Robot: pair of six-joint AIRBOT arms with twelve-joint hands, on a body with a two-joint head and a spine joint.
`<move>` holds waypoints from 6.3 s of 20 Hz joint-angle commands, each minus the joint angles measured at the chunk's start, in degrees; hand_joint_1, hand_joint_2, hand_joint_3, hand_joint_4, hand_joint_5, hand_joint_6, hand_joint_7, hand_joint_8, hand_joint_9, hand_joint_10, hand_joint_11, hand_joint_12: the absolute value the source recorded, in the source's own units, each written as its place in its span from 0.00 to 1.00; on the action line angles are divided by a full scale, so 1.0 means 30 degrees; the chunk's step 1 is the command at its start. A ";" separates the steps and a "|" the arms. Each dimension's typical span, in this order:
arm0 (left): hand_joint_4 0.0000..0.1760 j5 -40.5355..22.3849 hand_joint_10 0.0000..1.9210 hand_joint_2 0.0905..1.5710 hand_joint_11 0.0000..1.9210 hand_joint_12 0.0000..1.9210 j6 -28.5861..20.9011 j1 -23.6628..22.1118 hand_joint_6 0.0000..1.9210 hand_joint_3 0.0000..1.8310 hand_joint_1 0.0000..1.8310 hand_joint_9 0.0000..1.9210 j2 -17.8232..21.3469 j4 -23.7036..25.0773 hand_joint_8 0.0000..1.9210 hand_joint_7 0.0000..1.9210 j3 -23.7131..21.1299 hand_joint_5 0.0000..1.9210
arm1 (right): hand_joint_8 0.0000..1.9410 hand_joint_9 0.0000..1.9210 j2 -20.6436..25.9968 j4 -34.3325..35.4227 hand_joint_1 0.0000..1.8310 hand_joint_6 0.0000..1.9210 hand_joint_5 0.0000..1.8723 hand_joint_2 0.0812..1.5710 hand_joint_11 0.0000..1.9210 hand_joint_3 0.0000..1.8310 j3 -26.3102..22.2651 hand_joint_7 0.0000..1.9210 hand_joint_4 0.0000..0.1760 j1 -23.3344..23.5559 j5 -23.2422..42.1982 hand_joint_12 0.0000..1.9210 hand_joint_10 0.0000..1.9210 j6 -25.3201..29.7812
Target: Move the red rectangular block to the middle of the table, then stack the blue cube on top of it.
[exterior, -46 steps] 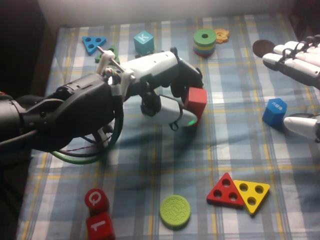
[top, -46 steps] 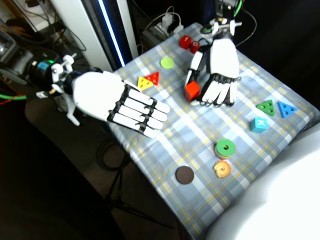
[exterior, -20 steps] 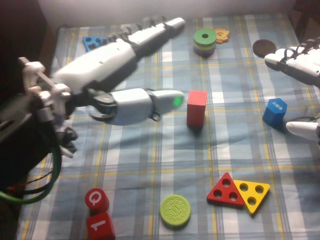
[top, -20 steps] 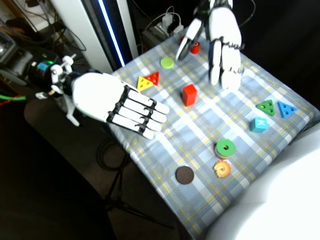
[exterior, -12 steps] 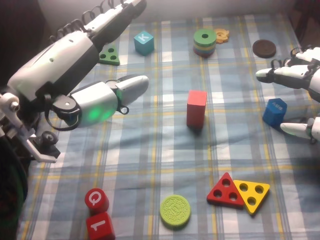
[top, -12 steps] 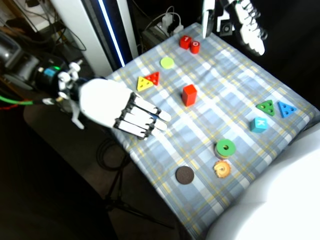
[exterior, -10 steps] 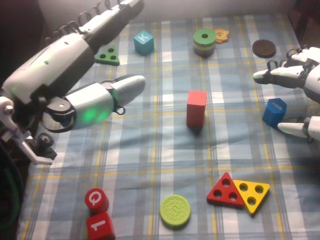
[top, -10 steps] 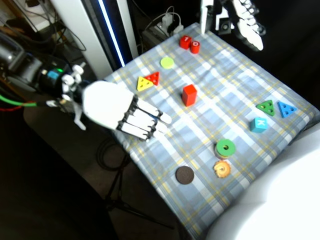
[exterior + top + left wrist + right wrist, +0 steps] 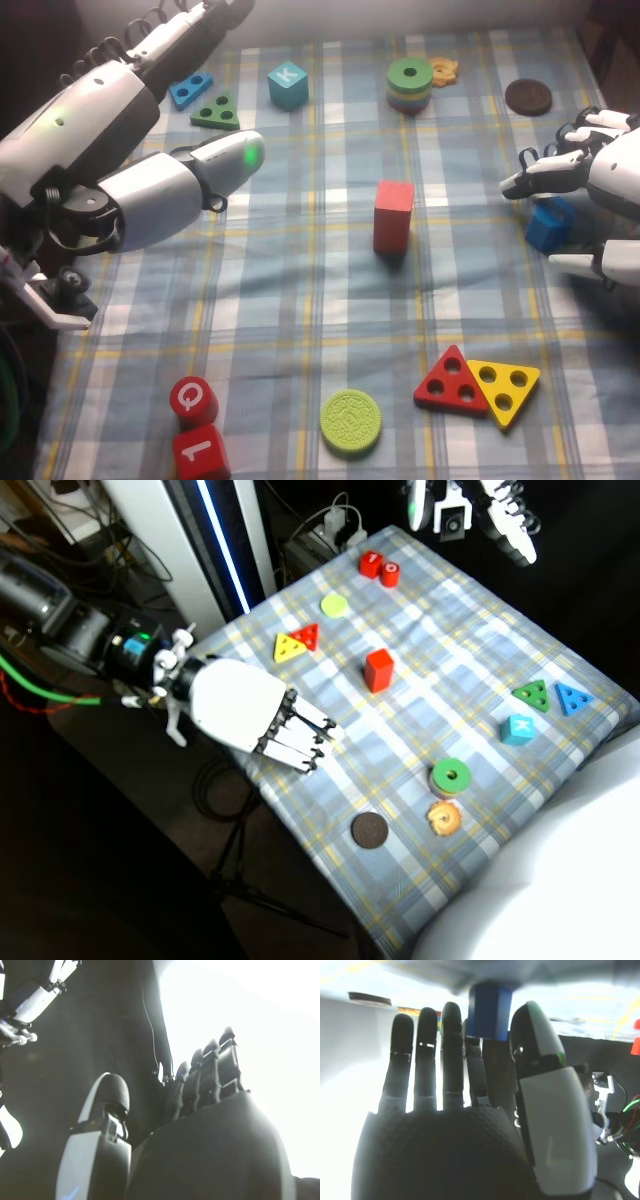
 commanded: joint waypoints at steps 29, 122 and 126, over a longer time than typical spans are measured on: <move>0.32 -0.2689 0.00 0.87 0.00 0.00 -0.0248 0.0548 0.00 0.00 0.35 0.00 0.0132 -0.0181 0.00 0.00 0.0047 0.01 | 0.80 0.33 -0.0492 -0.5183 0.65 0.65 0.35 0.79 0.28 0.00 -0.0294 0.42 0.00 0.4601 0.1908 1.00 0.93 0.0403; 0.38 -0.2828 0.00 0.92 0.00 0.00 -0.0693 0.0898 0.00 0.00 0.46 0.00 -0.0032 -0.0670 0.00 0.00 0.0196 0.00 | 0.38 0.20 -0.3168 -0.9198 0.58 0.31 0.28 0.67 0.11 0.00 0.0472 0.30 0.00 0.6595 -0.1245 0.93 0.62 0.1186; 0.41 -0.2828 0.00 0.93 0.00 0.00 -0.0697 0.0898 0.00 0.00 0.44 0.00 -0.0032 -0.0672 0.00 0.00 0.0196 0.00 | 0.42 0.19 -0.3166 -0.9238 0.57 0.31 0.24 0.68 0.12 0.00 0.0414 0.25 0.00 0.6595 -0.1245 0.96 0.67 0.1186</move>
